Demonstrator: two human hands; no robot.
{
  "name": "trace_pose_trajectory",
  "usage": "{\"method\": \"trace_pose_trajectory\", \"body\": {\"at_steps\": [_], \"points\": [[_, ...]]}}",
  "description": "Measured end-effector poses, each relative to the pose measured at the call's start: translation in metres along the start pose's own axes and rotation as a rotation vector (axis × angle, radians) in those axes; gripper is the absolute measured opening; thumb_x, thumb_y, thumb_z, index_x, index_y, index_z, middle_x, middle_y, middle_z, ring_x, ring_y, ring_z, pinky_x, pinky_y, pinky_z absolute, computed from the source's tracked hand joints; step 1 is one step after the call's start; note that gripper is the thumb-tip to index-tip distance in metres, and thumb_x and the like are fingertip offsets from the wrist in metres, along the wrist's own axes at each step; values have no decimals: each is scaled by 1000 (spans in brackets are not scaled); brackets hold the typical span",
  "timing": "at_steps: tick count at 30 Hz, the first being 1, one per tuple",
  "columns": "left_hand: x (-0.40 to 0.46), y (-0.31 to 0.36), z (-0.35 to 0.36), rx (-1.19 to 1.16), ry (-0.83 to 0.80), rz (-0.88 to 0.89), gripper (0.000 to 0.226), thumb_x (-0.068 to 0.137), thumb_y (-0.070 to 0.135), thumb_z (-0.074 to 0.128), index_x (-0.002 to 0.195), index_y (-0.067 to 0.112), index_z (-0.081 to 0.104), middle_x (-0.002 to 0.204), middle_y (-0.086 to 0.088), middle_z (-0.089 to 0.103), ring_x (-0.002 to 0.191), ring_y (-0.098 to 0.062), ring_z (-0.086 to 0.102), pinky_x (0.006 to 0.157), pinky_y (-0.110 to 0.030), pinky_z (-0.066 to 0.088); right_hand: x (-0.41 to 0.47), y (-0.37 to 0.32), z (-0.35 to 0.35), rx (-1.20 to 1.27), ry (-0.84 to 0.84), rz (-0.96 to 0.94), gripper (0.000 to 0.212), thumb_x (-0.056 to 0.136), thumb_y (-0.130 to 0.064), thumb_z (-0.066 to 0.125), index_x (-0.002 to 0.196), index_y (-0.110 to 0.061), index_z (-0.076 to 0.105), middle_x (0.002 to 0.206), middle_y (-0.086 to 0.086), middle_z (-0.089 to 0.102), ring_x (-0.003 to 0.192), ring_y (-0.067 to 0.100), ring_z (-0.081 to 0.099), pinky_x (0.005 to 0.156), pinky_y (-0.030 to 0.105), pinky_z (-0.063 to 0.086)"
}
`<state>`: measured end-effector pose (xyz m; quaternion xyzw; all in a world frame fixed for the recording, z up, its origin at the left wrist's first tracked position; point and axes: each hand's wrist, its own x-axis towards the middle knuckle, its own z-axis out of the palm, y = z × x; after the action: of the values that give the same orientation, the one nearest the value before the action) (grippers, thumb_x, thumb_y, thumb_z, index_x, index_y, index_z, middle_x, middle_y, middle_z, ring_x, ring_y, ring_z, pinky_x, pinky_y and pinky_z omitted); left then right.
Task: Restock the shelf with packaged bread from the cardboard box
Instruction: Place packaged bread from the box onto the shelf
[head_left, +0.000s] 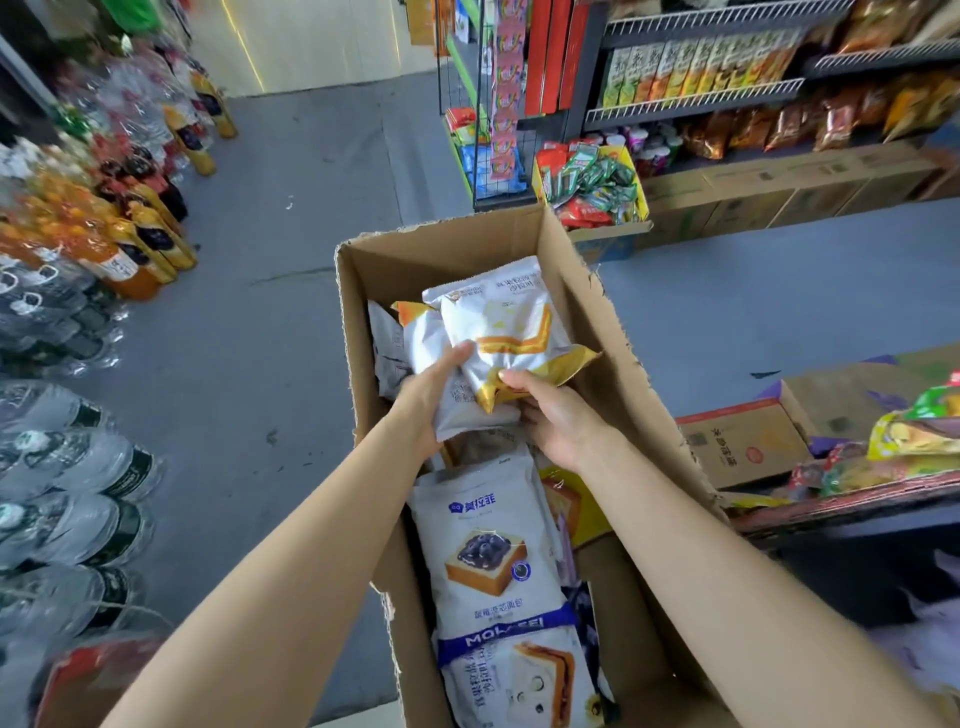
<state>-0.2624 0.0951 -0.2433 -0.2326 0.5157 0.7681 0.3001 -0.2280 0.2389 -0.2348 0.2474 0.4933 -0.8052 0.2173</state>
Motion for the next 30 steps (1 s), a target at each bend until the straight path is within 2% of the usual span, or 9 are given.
{"method": "trace_pose_trajectory", "body": {"at_steps": [5, 9, 12, 16, 19, 22, 26, 28, 30], "points": [[-13, 17, -3, 17, 48, 109, 90, 48, 54, 87, 124, 15, 60, 119, -13, 67, 106, -33, 66, 99, -49, 48, -20, -7, 11, -50, 11, -241, 14, 83, 0, 64, 82, -14, 67, 71, -7, 73, 79, 12, 65, 76, 22, 51], [-38, 35, 6, 65, 117, 196, 60, 66, 52, 77, 112, 16, 63, 104, -9, 72, 92, -29, 70, 86, -43, 55, -44, -12, 16, -74, 34, -355, 24, 82, 7, 62, 76, -16, 66, 70, -8, 71, 81, 13, 63, 89, 26, 48], [-55, 36, 13, 205, -42, 291, 75, 61, 68, 73, 122, 27, 59, 119, -1, 67, 107, -24, 65, 95, -42, 50, -69, -6, 15, -128, 2, -357, 20, 81, 3, 65, 82, -17, 68, 80, -4, 73, 84, 14, 66, 88, 25, 50], [-91, 28, 30, 359, -143, 460, 29, 70, 41, 79, 93, 31, 66, 99, 3, 73, 93, -19, 70, 86, -37, 56, -104, 12, 12, -190, 49, -322, 31, 69, -8, 79, 99, -15, 70, 111, 10, 70, 109, 26, 63, 102, 42, 46], [-114, 20, 39, 350, -183, 531, 41, 57, 47, 80, 92, 34, 65, 100, 3, 73, 88, -18, 70, 73, -33, 56, -133, 14, 2, -31, 103, -482, 62, 64, -6, 80, 122, -9, 58, 109, 8, 71, 102, 22, 67, 86, 33, 55], [-138, 11, 52, 387, -206, 564, 29, 73, 42, 76, 97, 37, 59, 94, 7, 69, 68, -11, 60, 52, -21, 44, -176, 2, -12, 97, 246, -636, 42, 81, 4, 63, 115, -19, 53, 88, -4, 72, 75, 9, 69, 58, 16, 52], [-164, -10, 78, 405, -353, 496, 46, 68, 41, 80, 109, 26, 63, 108, 1, 70, 97, -19, 67, 90, -39, 53, -231, 1, -34, -121, 368, -719, 24, 83, -16, 68, 106, -19, 62, 93, -3, 64, 73, 8, 63, 54, 16, 46], [-182, -29, 95, 406, -411, 421, 76, 48, 59, 83, 111, 21, 63, 108, -3, 71, 101, -24, 67, 98, -44, 49, -262, 13, -51, -265, 440, -692, 40, 77, -25, 74, 114, -13, 63, 96, 0, 66, 81, 14, 64, 60, 23, 48], [-194, -47, 106, 409, -411, 347, 110, 31, 74, 80, 121, 14, 60, 109, -7, 71, 101, -25, 68, 98, -43, 50, -287, 26, -63, -310, 474, -652, 35, 79, -20, 73, 112, -11, 65, 92, 1, 68, 79, 15, 65, 64, 27, 52]]}}
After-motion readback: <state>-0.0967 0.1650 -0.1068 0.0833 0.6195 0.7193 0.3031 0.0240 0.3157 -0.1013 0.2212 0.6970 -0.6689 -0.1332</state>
